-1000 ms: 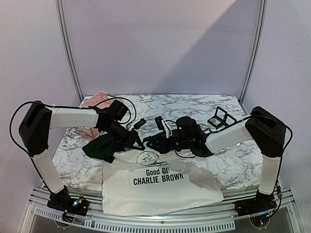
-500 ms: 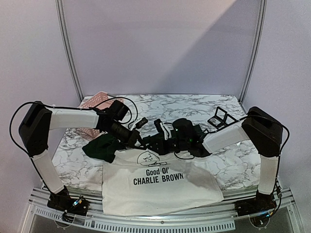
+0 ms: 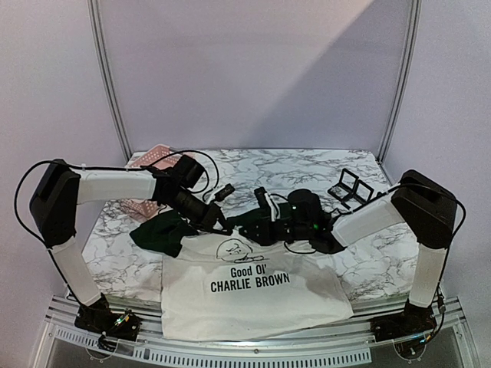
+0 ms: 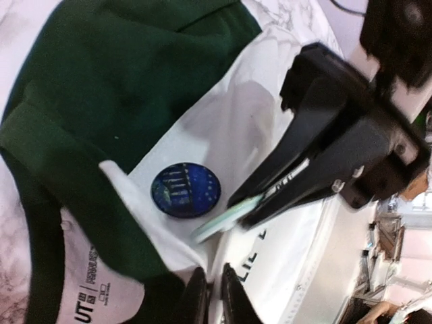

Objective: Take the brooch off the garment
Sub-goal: Open the brooch with the crumpled clothing.

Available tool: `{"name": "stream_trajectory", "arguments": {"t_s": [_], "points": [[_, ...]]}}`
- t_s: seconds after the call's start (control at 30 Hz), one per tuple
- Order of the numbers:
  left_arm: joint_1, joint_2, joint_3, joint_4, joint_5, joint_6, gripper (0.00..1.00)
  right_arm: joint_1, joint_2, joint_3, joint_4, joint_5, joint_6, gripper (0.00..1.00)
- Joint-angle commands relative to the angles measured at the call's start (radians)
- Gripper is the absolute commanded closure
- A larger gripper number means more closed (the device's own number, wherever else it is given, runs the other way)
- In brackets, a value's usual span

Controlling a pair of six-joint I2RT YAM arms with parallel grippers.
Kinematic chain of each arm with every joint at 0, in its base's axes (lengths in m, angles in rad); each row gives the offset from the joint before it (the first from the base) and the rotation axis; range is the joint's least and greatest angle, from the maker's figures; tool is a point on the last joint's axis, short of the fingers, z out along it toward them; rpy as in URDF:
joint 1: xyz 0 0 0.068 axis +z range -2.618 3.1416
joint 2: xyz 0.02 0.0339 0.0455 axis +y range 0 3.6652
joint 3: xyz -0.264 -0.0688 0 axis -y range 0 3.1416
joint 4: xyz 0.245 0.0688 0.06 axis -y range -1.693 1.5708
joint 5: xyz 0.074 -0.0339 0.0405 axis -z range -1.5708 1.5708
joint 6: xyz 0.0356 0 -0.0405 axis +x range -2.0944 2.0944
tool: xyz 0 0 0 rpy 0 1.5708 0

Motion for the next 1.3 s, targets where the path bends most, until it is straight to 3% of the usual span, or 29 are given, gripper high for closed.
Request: {"name": "stream_trajectory", "arguments": {"t_s": [0.0,0.17,0.33,0.6,0.9,1.1,1.27], "points": [[-0.003,-0.014,0.022,-0.011,-0.011,0.028,0.72,-0.029,-0.046,-0.048,0.133,-0.111,0.066,1.00],[-0.005,-0.043,0.015,0.005,0.009,0.041,0.45,-0.029,-0.037,-0.056,0.155,-0.145,0.057,1.00],[-0.009,-0.065,-0.010,0.046,0.022,0.039,0.37,-0.030,-0.034,-0.072,0.222,-0.212,0.074,1.00],[-0.024,-0.041,-0.010,0.045,0.060,0.047,0.37,-0.049,-0.006,-0.077,0.327,-0.285,0.145,1.00],[-0.030,-0.062,-0.023,0.080,0.128,0.054,0.37,-0.058,0.007,-0.082,0.334,-0.291,0.159,1.00],[-0.032,-0.067,-0.018,0.060,0.164,0.084,0.44,-0.065,0.004,-0.090,0.357,-0.308,0.172,1.00],[-0.037,-0.060,-0.017,0.055,0.168,0.088,0.60,-0.068,0.004,-0.091,0.359,-0.317,0.176,1.00]]}}
